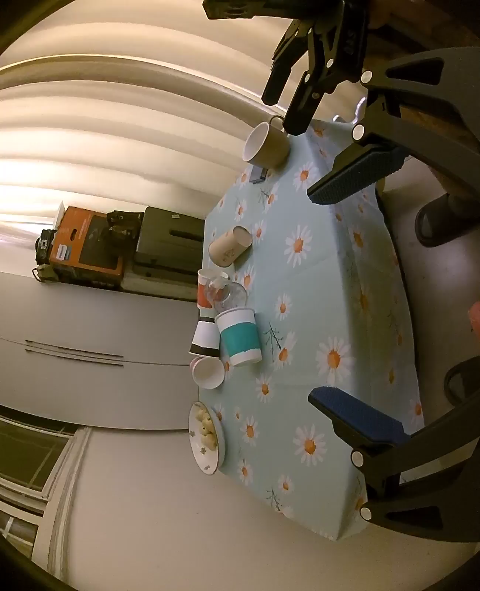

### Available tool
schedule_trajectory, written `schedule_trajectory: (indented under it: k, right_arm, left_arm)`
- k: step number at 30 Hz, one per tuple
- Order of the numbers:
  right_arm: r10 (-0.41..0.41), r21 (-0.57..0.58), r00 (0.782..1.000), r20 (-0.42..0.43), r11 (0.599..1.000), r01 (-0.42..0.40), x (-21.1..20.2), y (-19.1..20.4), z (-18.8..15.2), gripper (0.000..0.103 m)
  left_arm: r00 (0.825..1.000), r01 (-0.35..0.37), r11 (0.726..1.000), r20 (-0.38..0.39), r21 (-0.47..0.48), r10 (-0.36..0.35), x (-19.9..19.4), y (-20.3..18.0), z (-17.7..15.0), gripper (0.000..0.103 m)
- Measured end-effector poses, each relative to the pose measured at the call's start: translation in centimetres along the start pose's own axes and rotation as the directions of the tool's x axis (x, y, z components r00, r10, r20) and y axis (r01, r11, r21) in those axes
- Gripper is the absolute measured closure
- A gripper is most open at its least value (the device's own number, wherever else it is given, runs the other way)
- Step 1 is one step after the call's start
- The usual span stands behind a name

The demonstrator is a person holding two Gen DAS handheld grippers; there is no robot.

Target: Flip cup upright

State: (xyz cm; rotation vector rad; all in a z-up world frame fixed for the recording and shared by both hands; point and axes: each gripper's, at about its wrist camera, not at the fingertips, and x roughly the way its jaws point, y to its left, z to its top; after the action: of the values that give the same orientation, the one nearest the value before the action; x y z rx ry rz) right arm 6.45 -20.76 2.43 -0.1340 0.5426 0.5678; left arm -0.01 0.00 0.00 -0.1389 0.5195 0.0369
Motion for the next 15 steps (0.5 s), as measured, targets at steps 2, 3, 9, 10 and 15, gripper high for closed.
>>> schedule_trajectory:
  k: [2, 3, 9, 10, 15]
  right_arm:
    - [0.001, 0.001, 1.000, 0.000, 1.000, -0.001, 0.0, 0.1, 0.0, 0.005]
    - [0.001, 0.001, 1.000, -0.001, 1.000, -0.001, 0.0, 0.1, 0.0, 0.005]
    - [0.003, 0.004, 1.000, -0.005, 1.000, -0.003, 0.0, 0.1, 0.0, 0.005]
    - [0.003, 0.006, 1.000, -0.005, 1.000, -0.003, 0.0, 0.1, 0.0, 0.005]
    - [0.005, 0.007, 1.000, -0.006, 1.000, -0.005, 0.0, 0.0, -0.1, 0.005]
  left_arm:
    - [1.000, 0.002, 1.000, 0.004, -0.002, -0.002, 0.0, 0.0, 0.0, 0.006]
    - [1.000, 0.003, 1.000, 0.005, -0.001, -0.003, 0.0, 0.0, 0.0, 0.006]
    - [1.000, 0.007, 1.000, 0.001, -0.005, -0.007, -0.2, -0.2, 0.1, 0.006]
    - [1.000, 0.006, 1.000, -0.004, -0.005, -0.006, -0.1, -0.2, 0.2, 0.006]
    - [1.000, 0.013, 1.000, -0.008, -0.002, -0.013, -1.1, -0.3, 0.5, 0.006]
